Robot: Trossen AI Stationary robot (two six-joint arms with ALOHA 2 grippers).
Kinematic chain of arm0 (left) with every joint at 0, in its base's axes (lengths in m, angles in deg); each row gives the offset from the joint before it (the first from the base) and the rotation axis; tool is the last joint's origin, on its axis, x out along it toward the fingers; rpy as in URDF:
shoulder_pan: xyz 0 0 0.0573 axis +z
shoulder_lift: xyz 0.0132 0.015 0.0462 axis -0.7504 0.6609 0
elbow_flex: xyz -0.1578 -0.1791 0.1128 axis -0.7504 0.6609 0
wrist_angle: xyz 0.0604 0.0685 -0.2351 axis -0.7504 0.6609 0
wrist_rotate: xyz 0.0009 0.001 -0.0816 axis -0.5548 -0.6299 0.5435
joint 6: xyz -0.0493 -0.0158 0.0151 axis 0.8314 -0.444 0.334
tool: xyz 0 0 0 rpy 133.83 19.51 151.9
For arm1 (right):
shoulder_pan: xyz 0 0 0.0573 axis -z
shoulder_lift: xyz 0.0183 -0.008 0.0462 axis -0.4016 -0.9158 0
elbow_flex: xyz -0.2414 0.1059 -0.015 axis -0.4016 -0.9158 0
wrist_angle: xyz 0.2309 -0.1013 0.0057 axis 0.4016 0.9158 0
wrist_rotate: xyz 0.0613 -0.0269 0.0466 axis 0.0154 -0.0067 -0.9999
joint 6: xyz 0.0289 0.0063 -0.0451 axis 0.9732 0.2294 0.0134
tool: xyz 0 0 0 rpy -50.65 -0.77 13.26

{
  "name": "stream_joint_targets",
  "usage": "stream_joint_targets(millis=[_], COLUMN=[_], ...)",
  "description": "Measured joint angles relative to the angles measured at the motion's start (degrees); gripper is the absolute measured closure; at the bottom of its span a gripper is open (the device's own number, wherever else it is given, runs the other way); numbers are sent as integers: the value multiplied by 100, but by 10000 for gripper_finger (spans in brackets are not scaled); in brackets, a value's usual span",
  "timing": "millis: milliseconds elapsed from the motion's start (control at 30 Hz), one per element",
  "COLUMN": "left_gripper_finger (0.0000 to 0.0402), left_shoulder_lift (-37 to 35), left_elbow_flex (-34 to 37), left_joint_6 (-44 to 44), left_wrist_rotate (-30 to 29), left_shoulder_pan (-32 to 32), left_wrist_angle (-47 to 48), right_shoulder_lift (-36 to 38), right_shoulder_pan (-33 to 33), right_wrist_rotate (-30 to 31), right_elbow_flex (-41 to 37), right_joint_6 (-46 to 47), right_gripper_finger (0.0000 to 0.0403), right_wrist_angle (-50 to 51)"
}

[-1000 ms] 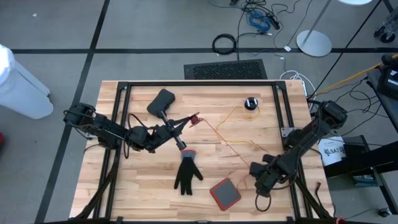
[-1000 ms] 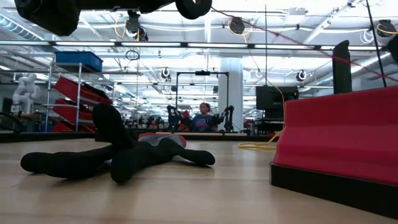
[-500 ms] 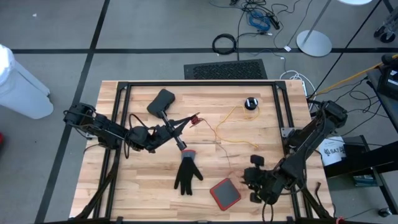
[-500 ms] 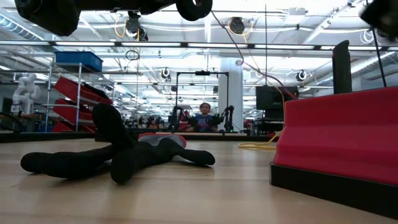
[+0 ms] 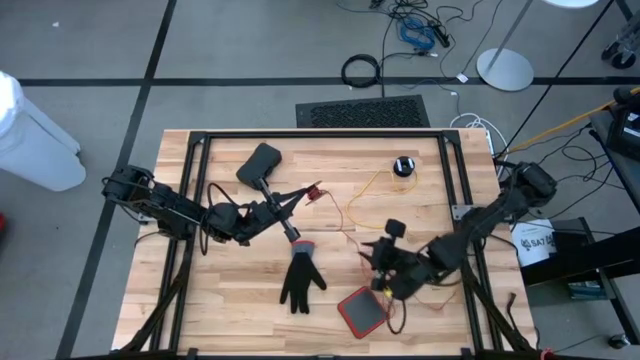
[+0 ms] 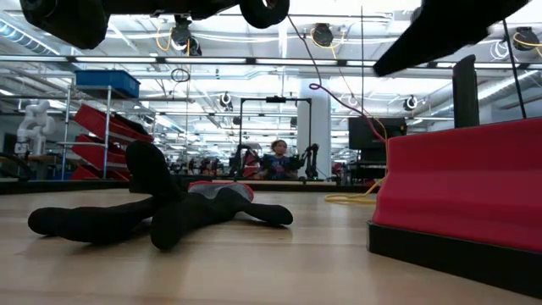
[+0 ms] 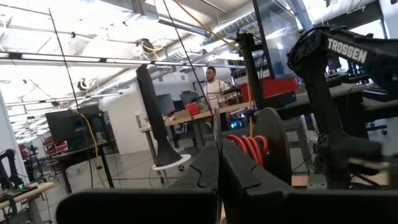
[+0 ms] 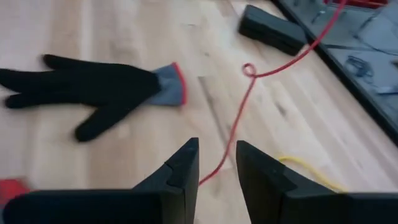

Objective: Coil cords
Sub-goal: Coil the red wire onto the black spool

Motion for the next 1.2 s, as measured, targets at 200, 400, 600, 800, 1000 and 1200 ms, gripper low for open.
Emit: stream_joint_targets(millis=[200,400,600,800,1000,1200], left_gripper_finger=[401,401,402,401,401,402], left_shoulder_lift=[0,0,1,2,2,1], left_elbow_flex=[0,0,0,0,0,0], left_joint_6=[10,17,16,133,136,142], left_wrist_rotate=[18,20,18,18,18,18], left_shoulder_pan=[0,0,0,0,0,0], left_wrist_angle=[98,164,167,297,338,344], right_shoulder_lift=[-368,-690,-1075,-1208,-1018,-842], right_shoulder_pan=[571,874,1085,1174,1089,1004], right_wrist_rotate=[-17,-89,-519,-484,-471,-460], right_elbow_flex=[-39,-39,-39,-39,-39,-37], right_joint_6=[-529,-776,-1024,-941,-1047,-1055], right_gripper_finger=[308,308,313,350,371,345], right_wrist_angle=[-395,-619,-1167,-1171,-1142,-1139])
